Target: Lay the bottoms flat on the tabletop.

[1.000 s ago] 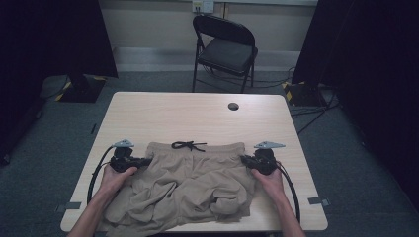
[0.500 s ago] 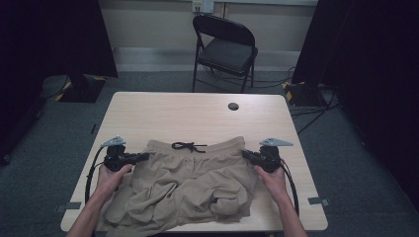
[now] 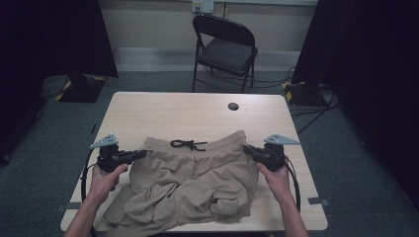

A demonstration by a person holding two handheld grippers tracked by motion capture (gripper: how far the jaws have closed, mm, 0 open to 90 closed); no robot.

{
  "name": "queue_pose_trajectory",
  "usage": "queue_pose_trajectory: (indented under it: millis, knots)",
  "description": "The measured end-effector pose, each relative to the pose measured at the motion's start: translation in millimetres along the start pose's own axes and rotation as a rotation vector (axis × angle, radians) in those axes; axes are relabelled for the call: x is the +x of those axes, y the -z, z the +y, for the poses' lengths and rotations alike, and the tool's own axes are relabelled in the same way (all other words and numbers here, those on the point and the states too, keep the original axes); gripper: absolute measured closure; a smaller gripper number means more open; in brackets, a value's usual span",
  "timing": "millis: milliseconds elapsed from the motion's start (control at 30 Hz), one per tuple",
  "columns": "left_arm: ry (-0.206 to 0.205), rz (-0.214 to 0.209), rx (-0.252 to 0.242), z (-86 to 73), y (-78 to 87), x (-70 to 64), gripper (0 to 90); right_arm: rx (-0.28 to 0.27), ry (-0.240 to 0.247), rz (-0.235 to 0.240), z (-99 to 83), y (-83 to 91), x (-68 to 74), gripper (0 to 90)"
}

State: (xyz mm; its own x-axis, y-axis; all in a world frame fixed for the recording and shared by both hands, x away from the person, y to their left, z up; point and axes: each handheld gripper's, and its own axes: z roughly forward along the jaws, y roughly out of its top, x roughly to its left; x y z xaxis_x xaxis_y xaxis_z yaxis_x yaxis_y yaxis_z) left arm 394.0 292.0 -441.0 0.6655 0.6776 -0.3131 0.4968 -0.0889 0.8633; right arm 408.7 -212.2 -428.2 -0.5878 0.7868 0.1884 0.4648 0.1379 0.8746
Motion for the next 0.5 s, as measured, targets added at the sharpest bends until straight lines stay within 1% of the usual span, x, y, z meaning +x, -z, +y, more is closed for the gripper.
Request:
queue_pose_trajectory:
  millis: [67,133,200,233,267,333,400,433,467,500]
  knots:
    - [-0.008,0.008,-0.012,2.8,3.2,-3.7,89.0,-0.015,0.005,0.004,4.1,3.9,1.1,86.9]
    - [-0.027,0.015,-0.014,7.5,6.6,-7.2,89.0,-0.036,0.013,0.007,10.1,9.0,3.3,86.9]
    - [-0.04,0.017,-0.024,14.6,11.3,-10.0,89.0,-0.045,0.021,0.0,15.8,13.2,5.3,87.1]
    - [-0.04,0.017,-0.024,14.6,11.3,-10.0,89.0,-0.045,0.021,0.0,15.8,13.2,5.3,87.1]
    - [-0.054,0.014,-0.045,24.0,16.7,-13.6,89.0,-0.067,0.025,0.0,23.4,18.0,6.8,87.1]
    - [-0.07,0.014,-0.053,32.1,20.3,-15.4,89.1,-0.079,0.031,0.001,29.7,21.3,8.1,87.0]
    - [-0.077,0.016,-0.069,41.2,23.0,-16.7,89.0,-0.095,0.039,0.003,36.9,23.9,8.3,86.6]
    - [-0.094,0.022,-0.071,46.0,24.3,-16.3,89.0,-0.1,0.037,0.003,40.3,24.6,8.0,86.6]
    - [-0.091,0.021,-0.077,50.6,25.2,-16.6,89.0,-0.105,0.039,0.0,43.8,25.0,7.4,86.6]
    - [-0.1,0.021,-0.084,55.5,26.4,-16.2,89.1,-0.109,0.039,0.003,47.3,25.6,7.1,86.6]
